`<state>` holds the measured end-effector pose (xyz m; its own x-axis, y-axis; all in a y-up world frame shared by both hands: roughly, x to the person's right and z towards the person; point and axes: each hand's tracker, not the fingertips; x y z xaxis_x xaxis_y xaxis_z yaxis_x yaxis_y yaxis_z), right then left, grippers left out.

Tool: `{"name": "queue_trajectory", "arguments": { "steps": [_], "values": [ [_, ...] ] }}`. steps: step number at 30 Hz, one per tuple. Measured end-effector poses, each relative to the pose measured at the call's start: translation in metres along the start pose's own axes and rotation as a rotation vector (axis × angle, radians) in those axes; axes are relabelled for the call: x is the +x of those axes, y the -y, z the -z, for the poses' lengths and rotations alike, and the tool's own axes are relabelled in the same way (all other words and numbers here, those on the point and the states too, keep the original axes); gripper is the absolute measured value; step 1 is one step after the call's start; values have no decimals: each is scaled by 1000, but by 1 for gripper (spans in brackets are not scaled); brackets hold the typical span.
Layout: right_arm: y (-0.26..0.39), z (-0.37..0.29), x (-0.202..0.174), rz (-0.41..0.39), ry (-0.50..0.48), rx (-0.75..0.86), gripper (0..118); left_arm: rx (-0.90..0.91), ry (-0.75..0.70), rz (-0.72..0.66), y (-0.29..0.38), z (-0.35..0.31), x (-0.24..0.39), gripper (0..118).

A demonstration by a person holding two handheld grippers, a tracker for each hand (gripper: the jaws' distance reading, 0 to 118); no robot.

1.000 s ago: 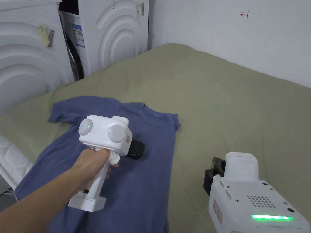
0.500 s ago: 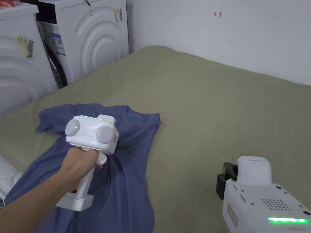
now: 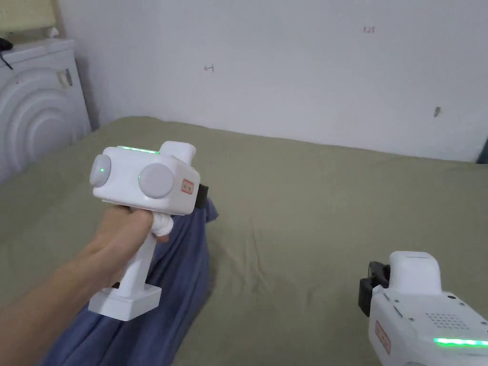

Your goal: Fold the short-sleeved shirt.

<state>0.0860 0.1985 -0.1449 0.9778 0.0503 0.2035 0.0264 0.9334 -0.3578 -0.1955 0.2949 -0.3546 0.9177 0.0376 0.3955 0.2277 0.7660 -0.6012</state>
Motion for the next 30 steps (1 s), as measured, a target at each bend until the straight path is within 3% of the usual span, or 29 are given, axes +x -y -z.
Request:
{"name": "queue_trajectory", "arguments": {
  "steps": [8,14,21,28,29,30],
  "values": [
    [24,-43,109,139,232,-23,0,48,284,173,-38,22,195,1],
    [37,-48,166,186,354,-46,0,-59,455,242,-13,79,301,1],
    [60,-22,191,241,396,-108,0,-332,363,299,63,227,338,1],
    [70,1,189,222,382,-139,0,-340,360,307,81,250,331,1],
    [70,3,188,219,377,-148,0,-332,367,307,82,245,332,3],
    [72,2,186,215,372,-148,0,-313,387,307,82,243,330,14]
  ]
}}
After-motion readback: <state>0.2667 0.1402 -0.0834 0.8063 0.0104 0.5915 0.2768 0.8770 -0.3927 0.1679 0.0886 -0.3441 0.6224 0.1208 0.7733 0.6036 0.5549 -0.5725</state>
